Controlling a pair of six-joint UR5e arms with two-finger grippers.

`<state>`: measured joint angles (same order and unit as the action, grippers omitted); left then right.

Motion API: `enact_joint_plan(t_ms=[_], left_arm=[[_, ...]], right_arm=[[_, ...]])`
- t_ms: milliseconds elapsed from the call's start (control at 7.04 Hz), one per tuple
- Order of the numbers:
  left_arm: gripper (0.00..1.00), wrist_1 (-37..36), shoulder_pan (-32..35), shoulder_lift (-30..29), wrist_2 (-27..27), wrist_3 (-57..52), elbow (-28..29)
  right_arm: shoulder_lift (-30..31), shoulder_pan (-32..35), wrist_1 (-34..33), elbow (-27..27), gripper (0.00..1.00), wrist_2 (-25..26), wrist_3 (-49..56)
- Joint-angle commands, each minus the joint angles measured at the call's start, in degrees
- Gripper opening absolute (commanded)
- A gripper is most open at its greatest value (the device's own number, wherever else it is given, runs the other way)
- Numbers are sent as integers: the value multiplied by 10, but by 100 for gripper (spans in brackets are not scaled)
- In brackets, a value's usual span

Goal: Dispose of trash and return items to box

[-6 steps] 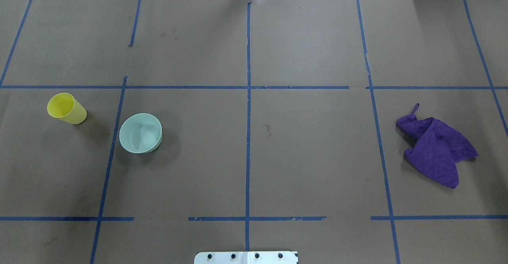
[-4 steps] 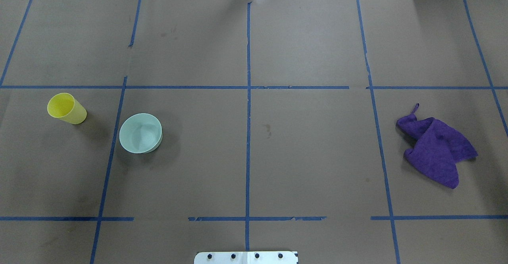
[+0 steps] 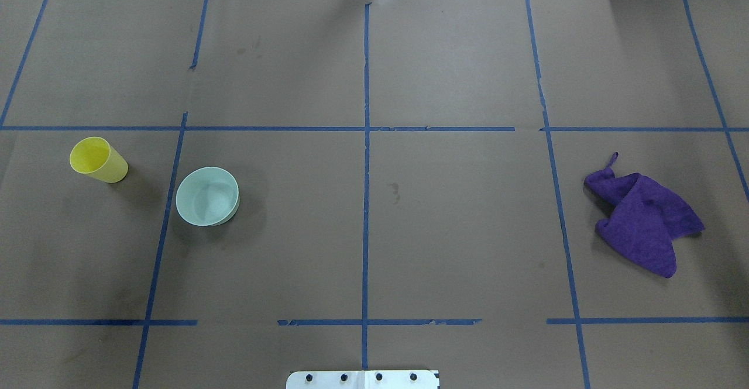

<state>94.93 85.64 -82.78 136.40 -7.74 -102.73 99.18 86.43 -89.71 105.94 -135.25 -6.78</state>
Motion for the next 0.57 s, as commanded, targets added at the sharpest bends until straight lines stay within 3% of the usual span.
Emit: enact_joint_plan(t_ms=[0, 284, 426], left_arm=[[100, 2, -1, 0, 0, -1, 2], [100, 4, -1, 0, 0, -2, 0], [100, 41, -1, 0, -1, 2, 2]], right_arm=[[1, -3, 0, -1, 100, -1, -1], [1, -3, -2, -3, 100, -2, -4], [1, -3, -1, -1, 100, -3, -3]])
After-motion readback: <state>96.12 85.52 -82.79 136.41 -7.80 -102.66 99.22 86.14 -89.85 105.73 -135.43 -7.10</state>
